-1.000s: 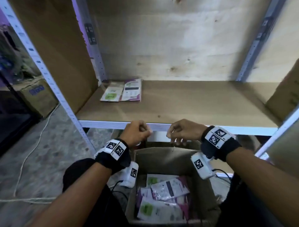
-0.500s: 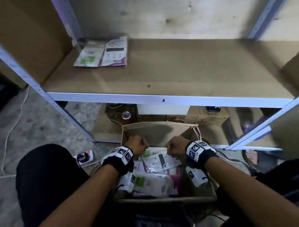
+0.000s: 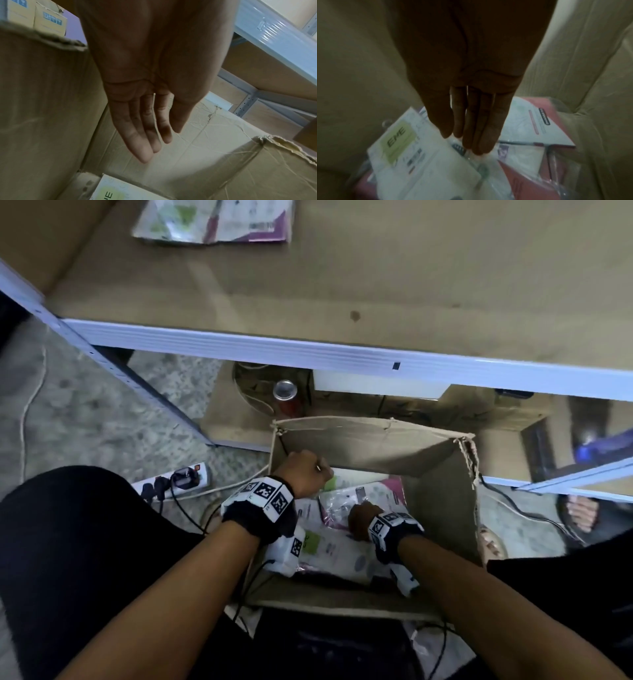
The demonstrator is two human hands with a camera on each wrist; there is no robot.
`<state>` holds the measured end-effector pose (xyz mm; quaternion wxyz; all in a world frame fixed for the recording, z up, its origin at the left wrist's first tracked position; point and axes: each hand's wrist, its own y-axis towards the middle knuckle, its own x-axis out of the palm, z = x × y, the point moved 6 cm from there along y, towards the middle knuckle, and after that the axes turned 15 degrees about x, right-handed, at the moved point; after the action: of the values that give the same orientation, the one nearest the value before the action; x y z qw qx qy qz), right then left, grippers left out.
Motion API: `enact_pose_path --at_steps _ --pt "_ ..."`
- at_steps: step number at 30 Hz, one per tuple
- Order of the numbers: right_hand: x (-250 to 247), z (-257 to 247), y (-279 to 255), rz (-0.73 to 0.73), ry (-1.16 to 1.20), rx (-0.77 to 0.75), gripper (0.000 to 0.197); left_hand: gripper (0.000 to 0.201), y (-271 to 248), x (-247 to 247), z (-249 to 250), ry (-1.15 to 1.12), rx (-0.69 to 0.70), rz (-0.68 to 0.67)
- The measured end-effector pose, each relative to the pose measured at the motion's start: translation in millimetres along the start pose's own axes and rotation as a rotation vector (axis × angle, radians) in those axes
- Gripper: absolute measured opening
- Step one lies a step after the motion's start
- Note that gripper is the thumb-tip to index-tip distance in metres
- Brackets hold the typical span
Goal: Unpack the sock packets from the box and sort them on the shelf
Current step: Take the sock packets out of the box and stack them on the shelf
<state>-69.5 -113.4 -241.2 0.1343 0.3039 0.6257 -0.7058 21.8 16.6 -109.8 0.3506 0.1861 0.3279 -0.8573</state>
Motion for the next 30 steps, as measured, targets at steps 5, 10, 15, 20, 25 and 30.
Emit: enact_pose_path --at_steps 5,10,15,20,25,30 --pt "13.0 -12.6 7.6 -0.034 -0.06 -0.101 0.042 0.035 6.3 -1.1 0.0 -0.039 -0.015 0.004" --pt "25.5 -24.6 5.6 -0.039 -0.176 -0.148 0.038 0.026 9.8 -0.3 -0.1 -0.024 -0.001 0.0" --pt "27.6 -26.3 4.8 -0.087 -0.253 -0.216 0.029 0.022 10.1 0.1 4.6 0.005 0.032 -0.006" --pt "19.0 -9.9 5.8 0.032 -0.267 -0.186 0.036 0.021 8.9 1.8 7.0 0.06 0.059 0.02" --pt "26.4 1.6 3.2 -0.031 -0.308 -0.09 0.031 0.021 6.6 8.5 12.2 0.173 0.097 0.004" --pt "30.6 1.6 3.7 -0.068 -0.284 -0.079 0.045 0.017 7.6 26.5 16.9 0.249 0.121 -0.021"
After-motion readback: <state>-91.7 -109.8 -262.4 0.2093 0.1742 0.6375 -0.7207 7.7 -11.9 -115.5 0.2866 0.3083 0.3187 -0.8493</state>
